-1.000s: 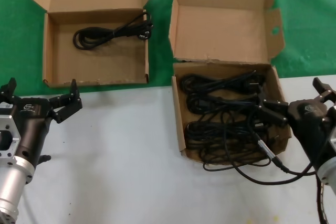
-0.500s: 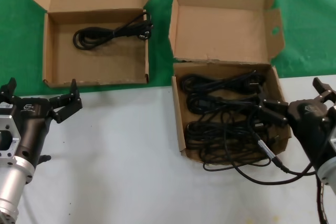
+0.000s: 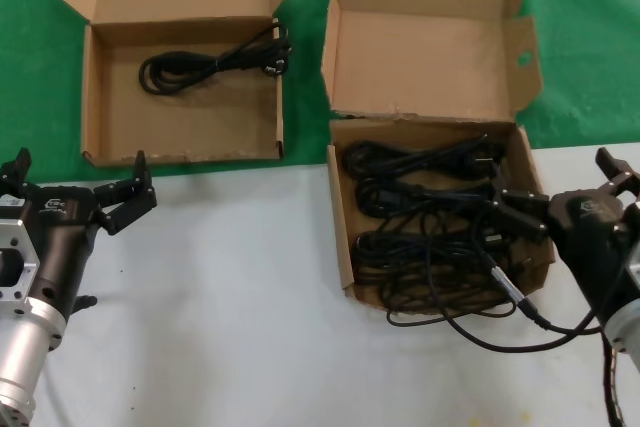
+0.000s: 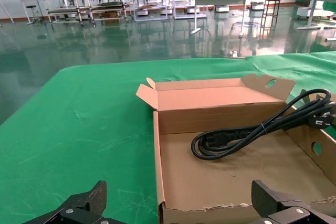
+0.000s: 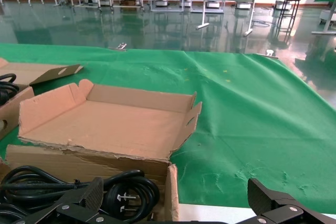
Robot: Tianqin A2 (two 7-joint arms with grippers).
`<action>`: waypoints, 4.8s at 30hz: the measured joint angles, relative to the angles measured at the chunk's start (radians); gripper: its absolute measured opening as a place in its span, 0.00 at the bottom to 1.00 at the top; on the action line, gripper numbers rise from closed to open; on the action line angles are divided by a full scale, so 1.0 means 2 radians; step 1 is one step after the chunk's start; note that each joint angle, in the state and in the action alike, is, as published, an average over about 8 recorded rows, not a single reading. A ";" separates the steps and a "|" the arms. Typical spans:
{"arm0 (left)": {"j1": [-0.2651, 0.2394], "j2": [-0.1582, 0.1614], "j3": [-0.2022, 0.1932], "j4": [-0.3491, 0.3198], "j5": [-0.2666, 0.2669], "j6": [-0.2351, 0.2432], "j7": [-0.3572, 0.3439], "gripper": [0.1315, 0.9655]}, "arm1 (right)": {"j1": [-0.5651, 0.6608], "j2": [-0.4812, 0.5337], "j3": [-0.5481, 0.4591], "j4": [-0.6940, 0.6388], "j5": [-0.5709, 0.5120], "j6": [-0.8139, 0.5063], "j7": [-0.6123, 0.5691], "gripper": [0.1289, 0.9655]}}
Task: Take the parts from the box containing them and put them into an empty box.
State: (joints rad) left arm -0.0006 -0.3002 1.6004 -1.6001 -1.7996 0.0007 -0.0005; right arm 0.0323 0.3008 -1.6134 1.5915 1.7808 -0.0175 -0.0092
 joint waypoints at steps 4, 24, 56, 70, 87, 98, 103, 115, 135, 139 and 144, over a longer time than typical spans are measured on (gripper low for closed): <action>0.000 0.000 0.000 0.000 0.000 0.000 0.000 1.00 | 0.000 0.000 0.000 0.000 0.000 0.000 0.000 1.00; 0.000 0.000 0.000 0.000 0.000 0.000 0.000 1.00 | 0.000 0.000 0.000 0.000 0.000 0.000 0.000 1.00; 0.000 0.000 0.000 0.000 0.000 0.000 0.000 1.00 | 0.000 0.000 0.000 0.000 0.000 0.000 0.000 1.00; 0.000 0.000 0.000 0.000 0.000 0.000 0.000 1.00 | 0.000 0.000 0.000 0.000 0.000 0.000 0.000 1.00; 0.000 0.000 0.000 0.000 0.000 0.000 0.000 1.00 | 0.000 0.000 0.000 0.000 0.000 0.000 0.000 1.00; 0.000 0.000 0.000 0.000 0.000 0.000 0.000 1.00 | 0.000 0.000 0.000 0.000 0.000 0.000 0.000 1.00; 0.000 0.000 0.000 0.000 0.000 0.000 0.000 1.00 | 0.000 0.000 0.000 0.000 0.000 0.000 0.000 1.00; 0.000 0.000 0.000 0.000 0.000 0.000 0.000 1.00 | 0.000 0.000 0.000 0.000 0.000 0.000 0.000 1.00; 0.000 0.000 0.000 0.000 0.000 0.000 0.000 1.00 | 0.000 0.000 0.000 0.000 0.000 0.000 0.000 1.00; 0.000 0.000 0.000 0.000 0.000 0.000 0.000 1.00 | 0.000 0.000 0.000 0.000 0.000 0.000 0.000 1.00; 0.000 0.000 0.000 0.000 0.000 0.000 0.000 1.00 | 0.000 0.000 0.000 0.000 0.000 0.000 0.000 1.00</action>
State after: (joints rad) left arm -0.0006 -0.3002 1.6004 -1.6001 -1.7996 0.0007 -0.0005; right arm 0.0323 0.3008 -1.6134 1.5915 1.7808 -0.0175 -0.0092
